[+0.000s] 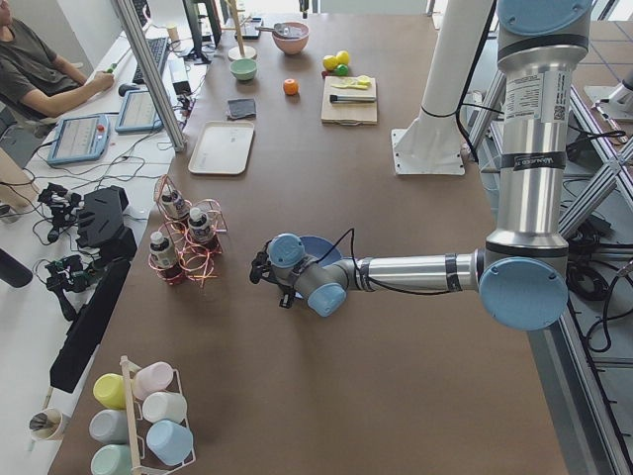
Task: Pick orange to plate
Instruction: 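Move the left gripper toward the blue plate while the right gripper reaches toward the orange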
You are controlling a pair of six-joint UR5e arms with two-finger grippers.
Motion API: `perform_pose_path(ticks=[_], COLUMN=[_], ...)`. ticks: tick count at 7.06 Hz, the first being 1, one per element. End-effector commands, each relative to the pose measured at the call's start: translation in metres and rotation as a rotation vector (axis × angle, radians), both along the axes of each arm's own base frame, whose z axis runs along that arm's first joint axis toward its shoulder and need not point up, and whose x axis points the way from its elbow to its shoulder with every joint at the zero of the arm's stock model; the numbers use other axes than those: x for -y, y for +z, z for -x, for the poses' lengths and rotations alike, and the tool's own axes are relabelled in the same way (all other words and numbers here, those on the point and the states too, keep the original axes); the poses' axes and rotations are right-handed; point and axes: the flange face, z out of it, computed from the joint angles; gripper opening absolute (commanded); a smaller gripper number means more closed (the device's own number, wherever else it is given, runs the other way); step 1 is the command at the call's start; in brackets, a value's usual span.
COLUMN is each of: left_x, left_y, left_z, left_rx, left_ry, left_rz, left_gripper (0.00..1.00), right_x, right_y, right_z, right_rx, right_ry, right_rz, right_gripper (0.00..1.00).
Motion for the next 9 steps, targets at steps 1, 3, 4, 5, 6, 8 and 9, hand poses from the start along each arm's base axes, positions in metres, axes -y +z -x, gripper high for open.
perform_pose_path(ticks=[1,3,4,5,6,8,9], left_x=[0.0,-0.001,-0.001,-0.002,-0.002,0.001,0.003], left_y=[0.002,0.006,0.007,0.007,0.005,-0.011,-0.034], left_z=[-0.002,-0.001,-0.001,-0.001,-0.001,-0.003,-0.006], left_rx=[0.001,0.006,0.006,0.005,0.002,-0.019,-0.051], left_ry=[0.004,0.005,0.005,0.005,0.004,-0.026,-0.052], left_rz=[0.003,0.01,0.011,0.013,0.012,0.033,0.059], left_gripper=[0.45,0.35,0.29,0.1,0.0,0.0,0.0], right_x=[0.0,0.0,0.001,0.004,0.008,0.022,0.036], right_y=[0.001,0.0,-0.002,-0.006,-0.012,-0.041,-0.066], right_z=[0.002,0.002,0.004,0.008,0.015,0.051,0.07], right_rx=[0.0,0.0,0.001,0.004,0.012,0.026,0.039], right_ry=[-0.003,-0.003,-0.005,-0.011,-0.007,-0.011,-0.006], right_rz=[0.002,0.001,-0.001,-0.005,0.007,0.027,0.03], right_gripper=[1.0,1.0,1.0,1.0,1.0,1.0,1.0])
